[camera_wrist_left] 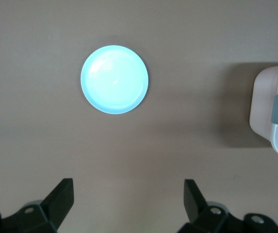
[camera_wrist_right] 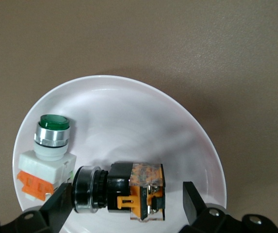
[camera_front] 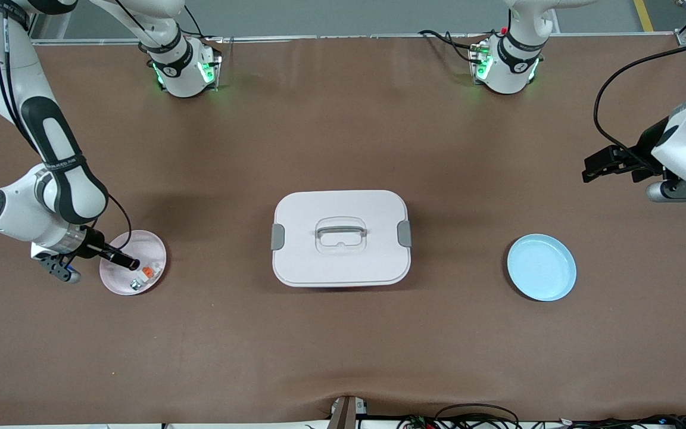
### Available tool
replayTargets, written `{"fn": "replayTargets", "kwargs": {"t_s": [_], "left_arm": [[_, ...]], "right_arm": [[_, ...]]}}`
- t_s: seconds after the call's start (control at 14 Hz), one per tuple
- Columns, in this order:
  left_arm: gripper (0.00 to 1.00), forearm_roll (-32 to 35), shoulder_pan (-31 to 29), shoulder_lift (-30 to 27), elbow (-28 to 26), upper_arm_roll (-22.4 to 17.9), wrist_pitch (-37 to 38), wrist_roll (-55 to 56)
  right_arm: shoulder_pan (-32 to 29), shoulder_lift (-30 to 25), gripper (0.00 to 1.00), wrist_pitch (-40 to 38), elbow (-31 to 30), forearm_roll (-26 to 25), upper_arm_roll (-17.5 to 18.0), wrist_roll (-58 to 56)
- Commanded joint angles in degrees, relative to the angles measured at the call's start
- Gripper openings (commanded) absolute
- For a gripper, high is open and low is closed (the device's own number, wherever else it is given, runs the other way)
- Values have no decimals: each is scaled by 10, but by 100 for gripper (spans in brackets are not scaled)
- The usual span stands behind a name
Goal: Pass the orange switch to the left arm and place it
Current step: 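Close the right gripper on the black-and-orange switch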
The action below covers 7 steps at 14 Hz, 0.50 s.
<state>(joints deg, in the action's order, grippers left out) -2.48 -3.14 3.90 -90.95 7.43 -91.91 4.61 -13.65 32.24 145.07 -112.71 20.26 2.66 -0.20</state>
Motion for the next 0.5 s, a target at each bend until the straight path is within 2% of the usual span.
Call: {"fn": "replayTargets", "kwargs": {"t_s": [0.0, 0.43], "left_arm": [[100, -12, -2, 0, 2, 0, -4, 0], [100, -11, -5, -16, 3, 14, 9, -3]], "right_arm": [[1, 11, 100, -1, 14, 15, -1, -12], [1, 11, 100, -6, 14, 14, 0, -13]]}}
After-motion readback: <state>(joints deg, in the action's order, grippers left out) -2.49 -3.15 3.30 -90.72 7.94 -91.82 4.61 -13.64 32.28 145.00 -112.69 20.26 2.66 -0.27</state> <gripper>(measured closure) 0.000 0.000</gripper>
